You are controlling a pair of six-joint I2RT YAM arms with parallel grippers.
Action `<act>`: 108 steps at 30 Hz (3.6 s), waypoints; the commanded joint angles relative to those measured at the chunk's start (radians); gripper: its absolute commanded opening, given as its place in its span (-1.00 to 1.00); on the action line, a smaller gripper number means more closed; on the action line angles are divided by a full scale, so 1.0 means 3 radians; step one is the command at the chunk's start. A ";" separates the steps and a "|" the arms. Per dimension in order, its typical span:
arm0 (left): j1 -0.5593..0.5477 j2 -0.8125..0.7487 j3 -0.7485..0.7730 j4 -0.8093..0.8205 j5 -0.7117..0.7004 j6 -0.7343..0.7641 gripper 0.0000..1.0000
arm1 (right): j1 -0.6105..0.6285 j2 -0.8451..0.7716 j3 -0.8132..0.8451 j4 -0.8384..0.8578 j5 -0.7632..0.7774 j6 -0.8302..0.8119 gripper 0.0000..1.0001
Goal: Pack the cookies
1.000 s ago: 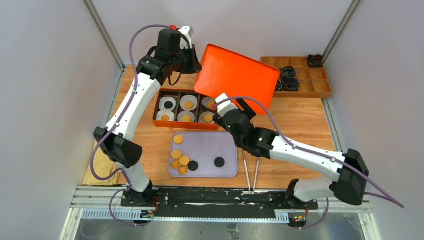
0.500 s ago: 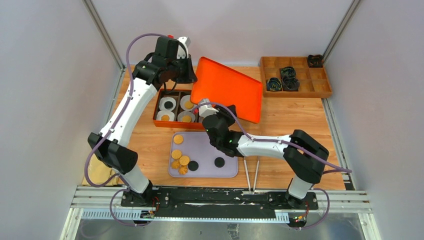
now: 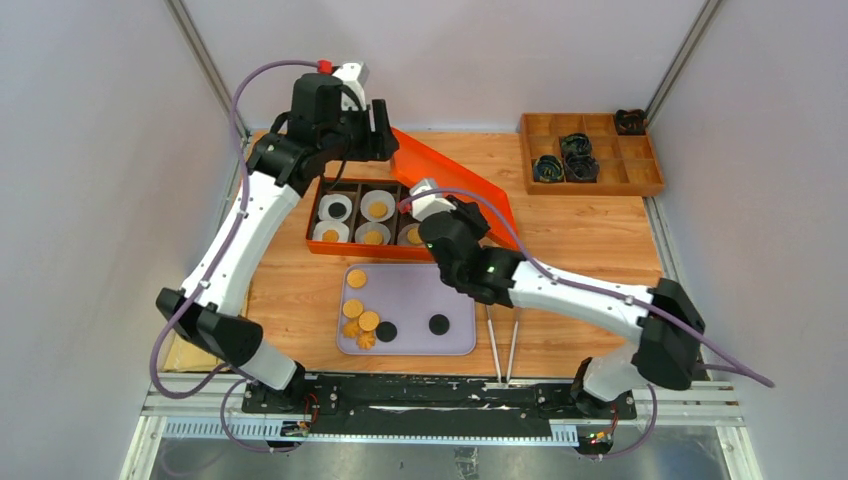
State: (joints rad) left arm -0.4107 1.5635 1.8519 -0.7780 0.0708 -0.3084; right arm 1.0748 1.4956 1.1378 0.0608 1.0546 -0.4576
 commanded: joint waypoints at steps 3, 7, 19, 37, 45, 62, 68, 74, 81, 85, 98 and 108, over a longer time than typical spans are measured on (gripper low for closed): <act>0.0009 -0.0624 -0.0464 0.0709 -0.0533 0.0079 0.66 | -0.0201 -0.0661 0.0051 -0.0809 -0.0403 0.0903 -1.00; 0.0009 -0.0882 -0.0792 0.0961 -0.0544 0.0017 0.69 | -0.0624 -0.1043 0.0179 -0.1297 -0.1383 0.1554 -1.00; 0.0005 -0.1611 -0.2816 0.2704 0.0424 -0.0700 0.61 | -0.2057 -0.1895 -0.0565 -0.0069 -0.3844 0.3190 -1.00; -0.0157 -0.2139 -0.3932 0.3892 0.0787 -0.1636 0.60 | -0.2565 -0.0910 -0.1848 0.3786 -0.3556 0.5783 -1.00; -0.0211 -0.2056 -0.4524 0.5135 0.0607 -0.2040 0.64 | -0.2532 -0.0110 -0.1680 0.4782 -0.3315 0.6612 -1.00; -0.0211 -0.1348 -0.4489 0.6064 0.0571 -0.2119 0.64 | -0.2033 0.0447 -0.1202 0.5036 -0.3652 0.7159 -1.00; -0.0211 -0.1417 -0.4261 0.5627 0.0450 -0.1808 0.64 | -0.1837 0.0403 -0.1324 0.4874 -0.3883 0.7101 -1.00; -0.0211 -0.1391 -0.4081 0.5417 0.0407 -0.1677 0.44 | -0.1640 0.0480 -0.1451 0.4886 -0.3938 0.7029 -1.00; -0.0202 -0.1440 -0.3871 0.4869 0.0564 -0.1560 -0.78 | -0.1668 0.0552 -0.1291 0.4735 -0.4230 0.6941 -0.99; -0.0174 -0.1676 -0.3677 0.4223 0.0557 -0.1326 -0.91 | -0.1763 0.0509 -0.1293 0.4551 -0.4389 0.6780 -0.17; 0.0147 -0.1863 -0.2239 0.1951 0.0530 -0.0521 -0.94 | -0.2472 -0.0068 -0.1405 0.3403 -0.5016 0.5835 0.91; 0.0349 -0.1614 -0.1660 0.1296 0.1361 -0.0628 -0.93 | -0.2896 -0.0020 -0.0741 0.2414 -0.5901 0.4790 0.96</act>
State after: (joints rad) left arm -0.3462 1.0637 1.3132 -0.3199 0.3244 -0.4923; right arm 0.2710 1.4860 0.8776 0.8654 -0.5678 1.0977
